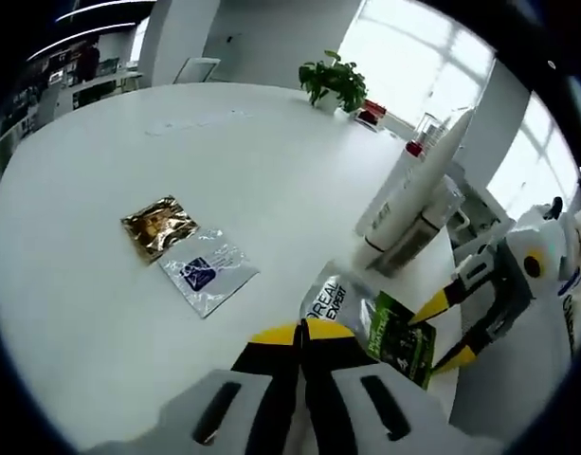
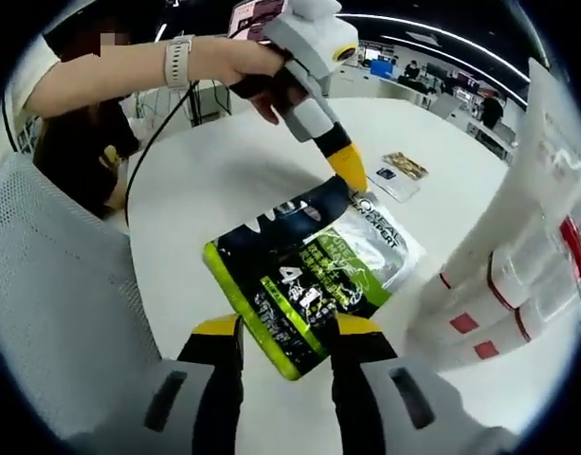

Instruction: Arrange the skincare products in the storage area until every visible bottle or jar stands upright without overlapping.

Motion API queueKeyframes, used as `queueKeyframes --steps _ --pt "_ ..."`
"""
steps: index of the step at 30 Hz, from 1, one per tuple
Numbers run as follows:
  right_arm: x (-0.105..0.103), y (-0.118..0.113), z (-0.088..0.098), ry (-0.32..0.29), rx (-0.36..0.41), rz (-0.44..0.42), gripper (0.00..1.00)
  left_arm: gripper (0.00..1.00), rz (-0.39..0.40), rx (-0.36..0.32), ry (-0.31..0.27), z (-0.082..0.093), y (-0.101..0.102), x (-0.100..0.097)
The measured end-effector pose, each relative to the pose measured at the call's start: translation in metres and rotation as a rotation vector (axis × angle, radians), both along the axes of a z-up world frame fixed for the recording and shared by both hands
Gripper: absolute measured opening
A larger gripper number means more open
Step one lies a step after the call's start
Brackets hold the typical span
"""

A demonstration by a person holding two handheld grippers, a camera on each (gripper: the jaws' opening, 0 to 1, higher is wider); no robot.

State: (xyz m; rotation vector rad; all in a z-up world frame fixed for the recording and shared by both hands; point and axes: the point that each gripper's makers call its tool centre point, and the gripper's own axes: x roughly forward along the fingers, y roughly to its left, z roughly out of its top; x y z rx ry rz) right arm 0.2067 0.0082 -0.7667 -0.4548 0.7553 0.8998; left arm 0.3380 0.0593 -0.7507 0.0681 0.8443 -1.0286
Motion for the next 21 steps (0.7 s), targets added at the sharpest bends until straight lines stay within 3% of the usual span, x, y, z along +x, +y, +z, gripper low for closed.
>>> queueKeyframes --steps 7,11,21 --pt "0.01 -0.008 -0.001 0.017 0.014 -0.042 0.34 0.0 0.025 -0.013 -0.019 0.001 -0.008 0.003" --pt "0.017 -0.014 -0.001 0.018 0.011 -0.067 0.34 0.0 0.057 -0.027 -0.022 -0.001 -0.009 0.014" --pt "0.025 -0.022 -0.001 0.039 0.022 -0.095 0.34 0.0 0.058 -0.054 -0.042 -0.001 -0.016 0.021"
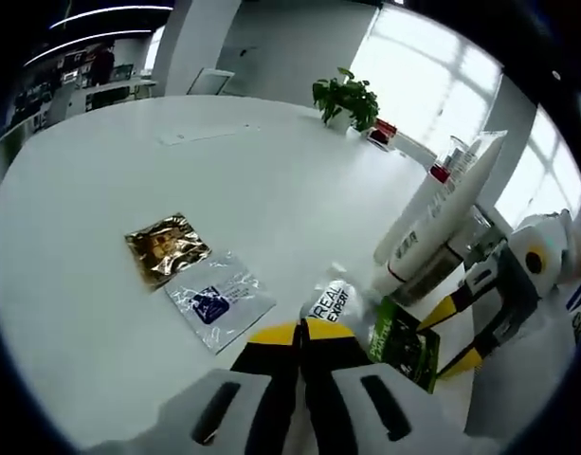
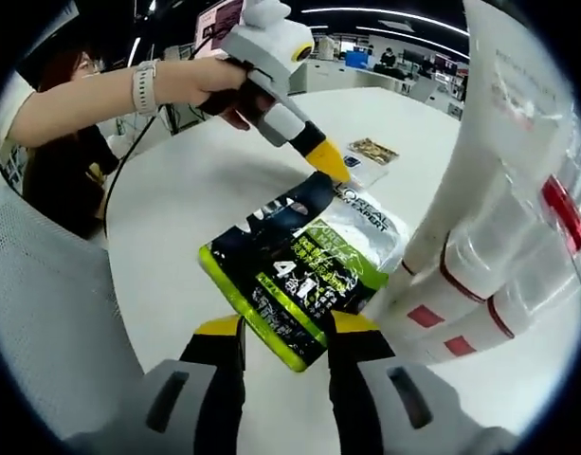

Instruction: Arrange the skincare products in the storage area until every visible bottle or jar stands upright without overlapping.

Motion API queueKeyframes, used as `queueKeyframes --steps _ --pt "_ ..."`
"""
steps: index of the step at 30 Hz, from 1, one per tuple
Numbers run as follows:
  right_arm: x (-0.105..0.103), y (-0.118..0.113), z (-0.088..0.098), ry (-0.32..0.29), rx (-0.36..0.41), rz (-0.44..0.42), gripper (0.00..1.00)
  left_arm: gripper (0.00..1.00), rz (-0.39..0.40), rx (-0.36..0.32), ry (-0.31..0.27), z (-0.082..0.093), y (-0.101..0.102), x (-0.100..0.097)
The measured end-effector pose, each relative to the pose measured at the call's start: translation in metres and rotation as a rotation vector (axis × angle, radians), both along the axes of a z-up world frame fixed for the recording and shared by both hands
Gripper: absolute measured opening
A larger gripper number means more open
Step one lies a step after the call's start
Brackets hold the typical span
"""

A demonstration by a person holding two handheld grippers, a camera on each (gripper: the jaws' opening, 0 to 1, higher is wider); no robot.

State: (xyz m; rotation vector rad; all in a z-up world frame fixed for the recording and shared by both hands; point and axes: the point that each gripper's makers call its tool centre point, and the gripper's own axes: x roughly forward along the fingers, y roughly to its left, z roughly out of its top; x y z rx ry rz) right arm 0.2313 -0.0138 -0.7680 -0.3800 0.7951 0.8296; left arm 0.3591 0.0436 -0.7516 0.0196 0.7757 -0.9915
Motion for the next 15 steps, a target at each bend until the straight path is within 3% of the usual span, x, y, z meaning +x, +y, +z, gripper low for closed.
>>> queueKeyframes --steps 6,10,13,15 --pt "0.002 0.001 -0.001 0.006 -0.009 0.017 0.34 0.0 -0.028 0.006 -0.044 0.0 0.003 0.005" --pt "0.002 0.0 -0.001 0.005 -0.008 0.02 0.34 0.0 -0.037 0.032 -0.121 0.006 0.011 0.007" --pt "0.002 0.0 -0.001 -0.001 -0.01 0.022 0.34 0.01 -0.006 0.014 -0.174 0.017 0.014 0.013" --pt "0.001 0.0 -0.001 0.002 -0.006 0.021 0.34 0.02 -0.046 0.043 -0.215 0.023 0.013 0.008"
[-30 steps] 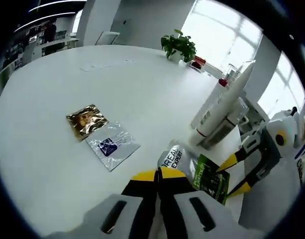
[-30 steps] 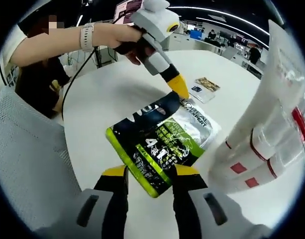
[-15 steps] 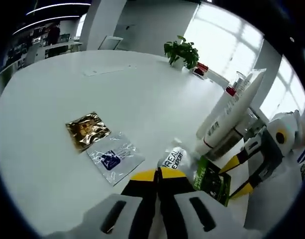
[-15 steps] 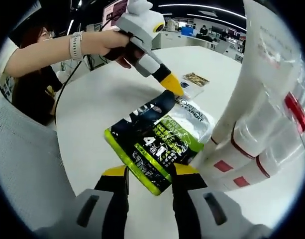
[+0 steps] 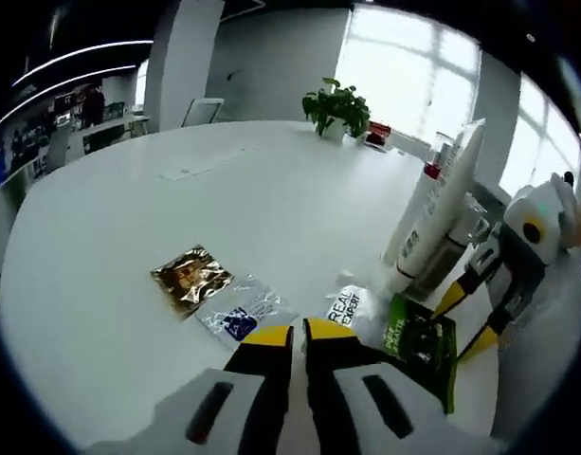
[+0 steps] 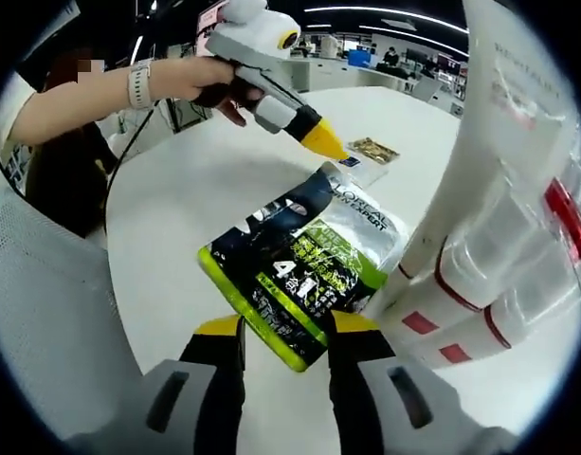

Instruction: Arrange the skincare products in the storage area until every visible bottle or jar stands upright without overlapping.

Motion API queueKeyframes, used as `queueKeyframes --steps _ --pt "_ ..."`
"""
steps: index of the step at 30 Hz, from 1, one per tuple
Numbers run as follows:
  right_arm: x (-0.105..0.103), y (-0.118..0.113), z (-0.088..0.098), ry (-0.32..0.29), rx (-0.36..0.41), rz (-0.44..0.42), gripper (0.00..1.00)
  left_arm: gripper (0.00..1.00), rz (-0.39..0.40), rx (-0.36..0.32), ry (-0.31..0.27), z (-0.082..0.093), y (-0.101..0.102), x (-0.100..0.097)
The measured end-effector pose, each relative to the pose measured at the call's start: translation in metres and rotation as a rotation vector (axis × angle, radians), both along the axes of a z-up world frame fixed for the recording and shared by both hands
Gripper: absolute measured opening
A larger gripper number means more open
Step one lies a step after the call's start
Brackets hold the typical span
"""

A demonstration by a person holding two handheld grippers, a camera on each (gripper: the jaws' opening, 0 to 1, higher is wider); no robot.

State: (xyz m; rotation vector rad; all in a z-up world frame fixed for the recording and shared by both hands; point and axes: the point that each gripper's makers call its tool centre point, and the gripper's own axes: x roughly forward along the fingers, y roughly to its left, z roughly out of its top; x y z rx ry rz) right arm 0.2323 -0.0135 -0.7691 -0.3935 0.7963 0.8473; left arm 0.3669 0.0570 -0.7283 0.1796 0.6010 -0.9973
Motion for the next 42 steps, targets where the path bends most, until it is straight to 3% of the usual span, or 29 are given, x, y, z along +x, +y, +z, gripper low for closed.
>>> queueKeyframes --steps 1,4,7,10,18,19,21,25,29,33,42 --pt "0.0 0.0 0.0 0.0 0.002 0.001 0.34 0.01 -0.04 0.012 0.001 0.0 -0.003 -0.008" --pt "0.0 0.001 0.0 0.002 0.008 0.001 0.34 0.04 -0.054 0.022 0.012 -0.004 -0.008 -0.018" --pt "-0.001 0.0 0.001 0.002 0.01 0.002 0.34 0.04 -0.048 0.065 0.008 -0.017 -0.006 -0.02" --pt "-0.002 0.0 0.001 -0.001 0.007 0.007 0.34 0.04 -0.019 0.049 0.052 -0.025 -0.003 -0.018" --pt "-0.003 0.0 0.001 0.0 0.015 0.005 0.35 0.03 0.019 0.054 0.081 -0.034 0.001 -0.019" --pt "-0.003 0.0 0.001 -0.001 0.013 0.005 0.35 0.05 0.033 0.016 0.057 -0.028 -0.001 -0.016" --pt "-0.004 0.001 0.001 0.001 0.014 0.004 0.35 0.06 0.053 -0.023 0.084 -0.024 -0.003 -0.016" --pt "-0.004 0.001 0.002 0.004 0.015 -0.005 0.37 0.09 0.037 0.009 0.059 -0.018 -0.001 -0.023" --pt "-0.003 0.002 0.007 -0.007 0.019 -0.009 0.37 0.07 0.043 -0.015 0.035 -0.004 0.0 -0.032" --pt "0.0 0.004 0.023 -0.039 0.052 -0.007 0.37 0.09 0.038 -0.011 0.014 0.006 -0.001 -0.047" --pt "-0.024 -0.002 0.059 -0.11 0.096 -0.008 0.38 0.18 0.073 -0.037 -0.053 0.039 0.004 -0.08"
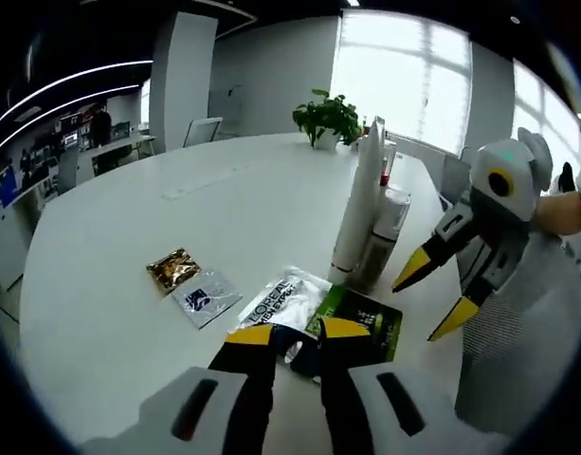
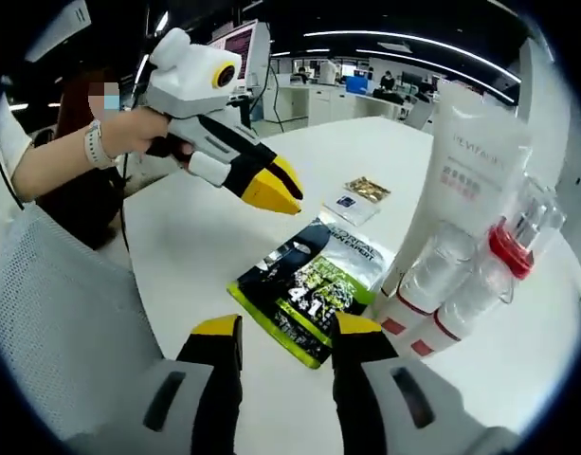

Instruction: Arrange the skincare products in the storage area until every visible bottle or jar stands upright without overlapping.

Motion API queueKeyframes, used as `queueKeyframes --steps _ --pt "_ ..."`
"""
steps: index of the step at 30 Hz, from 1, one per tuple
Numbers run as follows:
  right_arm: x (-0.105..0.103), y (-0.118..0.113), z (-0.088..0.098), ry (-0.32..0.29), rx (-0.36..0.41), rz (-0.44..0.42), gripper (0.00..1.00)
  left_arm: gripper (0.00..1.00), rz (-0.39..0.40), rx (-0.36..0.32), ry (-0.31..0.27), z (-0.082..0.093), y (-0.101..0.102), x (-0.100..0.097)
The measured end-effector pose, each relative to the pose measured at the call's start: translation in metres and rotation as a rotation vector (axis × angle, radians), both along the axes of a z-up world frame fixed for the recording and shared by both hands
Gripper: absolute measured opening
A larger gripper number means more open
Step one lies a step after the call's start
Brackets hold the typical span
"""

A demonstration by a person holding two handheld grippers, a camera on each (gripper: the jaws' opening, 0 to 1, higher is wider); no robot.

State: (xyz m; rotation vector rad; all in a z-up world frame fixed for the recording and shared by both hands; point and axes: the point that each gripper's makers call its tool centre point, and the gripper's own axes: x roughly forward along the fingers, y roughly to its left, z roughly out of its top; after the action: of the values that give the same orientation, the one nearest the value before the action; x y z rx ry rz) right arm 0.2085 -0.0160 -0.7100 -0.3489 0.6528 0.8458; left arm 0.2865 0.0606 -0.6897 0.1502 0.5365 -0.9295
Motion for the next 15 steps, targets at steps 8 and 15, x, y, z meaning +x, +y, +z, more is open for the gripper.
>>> queueKeyframes --steps 8,15 --pt "-0.015 -0.012 0.034 -0.062 0.056 -0.07 0.48 0.33 -0.003 0.06 -0.095 0.021 0.009 -0.035" --pt "-0.019 -0.035 0.056 -0.122 0.081 -0.156 0.66 0.52 0.031 0.018 -0.14 0.041 0.02 -0.051"
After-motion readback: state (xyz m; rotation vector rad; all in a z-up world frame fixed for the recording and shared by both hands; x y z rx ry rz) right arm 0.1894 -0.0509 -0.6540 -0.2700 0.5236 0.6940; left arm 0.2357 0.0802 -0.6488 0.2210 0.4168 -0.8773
